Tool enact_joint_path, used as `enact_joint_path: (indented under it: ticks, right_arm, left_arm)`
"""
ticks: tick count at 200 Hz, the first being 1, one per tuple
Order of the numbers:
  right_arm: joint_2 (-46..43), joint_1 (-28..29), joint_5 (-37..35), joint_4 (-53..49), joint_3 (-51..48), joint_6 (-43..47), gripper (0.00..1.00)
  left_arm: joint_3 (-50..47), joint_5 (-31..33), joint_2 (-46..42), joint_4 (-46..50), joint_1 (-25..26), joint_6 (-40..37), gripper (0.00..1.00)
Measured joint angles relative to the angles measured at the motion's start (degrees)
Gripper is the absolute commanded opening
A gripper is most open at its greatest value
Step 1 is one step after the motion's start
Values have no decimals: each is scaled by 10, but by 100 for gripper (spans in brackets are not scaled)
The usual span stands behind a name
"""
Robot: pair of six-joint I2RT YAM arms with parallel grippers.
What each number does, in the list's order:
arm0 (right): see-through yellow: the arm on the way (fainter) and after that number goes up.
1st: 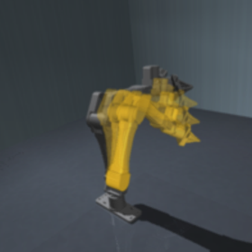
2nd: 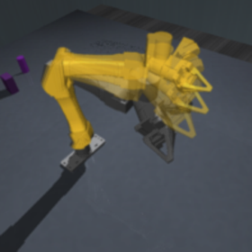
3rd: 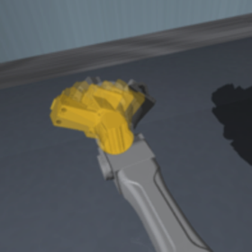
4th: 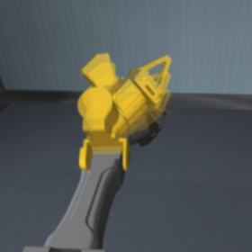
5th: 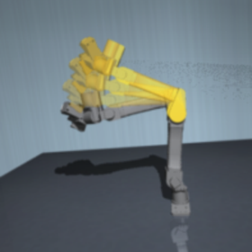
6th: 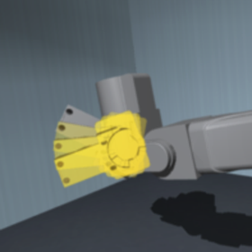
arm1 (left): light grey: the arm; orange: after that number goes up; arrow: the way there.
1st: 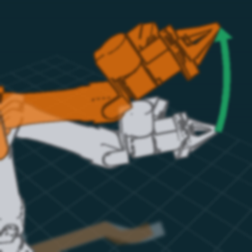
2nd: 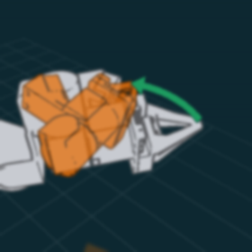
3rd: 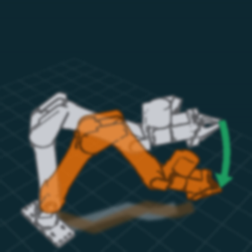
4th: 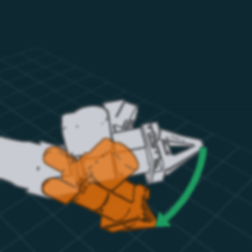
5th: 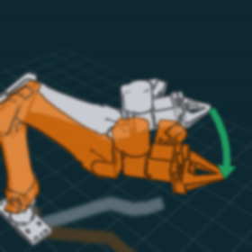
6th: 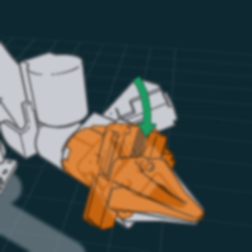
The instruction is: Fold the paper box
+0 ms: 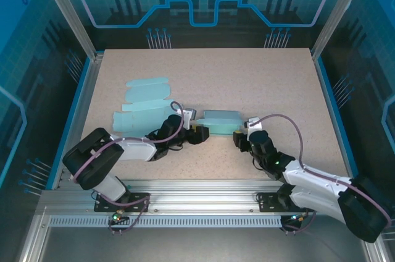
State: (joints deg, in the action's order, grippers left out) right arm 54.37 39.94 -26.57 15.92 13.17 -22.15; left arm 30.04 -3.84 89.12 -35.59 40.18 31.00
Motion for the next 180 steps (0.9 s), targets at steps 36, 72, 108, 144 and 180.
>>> enact_joint_path:
  ticks: [36, 72, 108, 144, 180]
  right_arm:
    - [-80, 6, -7, -71, 0, -10, 76]
    - [-189, 10, 10, -179, 17, -26, 100]
    - [-308, 10, 30, -275, 57, -43, 100]
    - [-314, 9, 17, -336, 119, -78, 100]
    - [-149, -6, 3, -405, 243, -105, 100]
  left_arm:
    - [-3, 17, -41, 34, 12, -17, 89]
    - [-18, 41, -116, 89, 32, -30, 99]
    - [-19, 83, -225, 165, 49, -35, 99]
    - [-1, 168, -279, 224, 48, -55, 99]
    - [65, 256, -252, 243, 46, -98, 99]
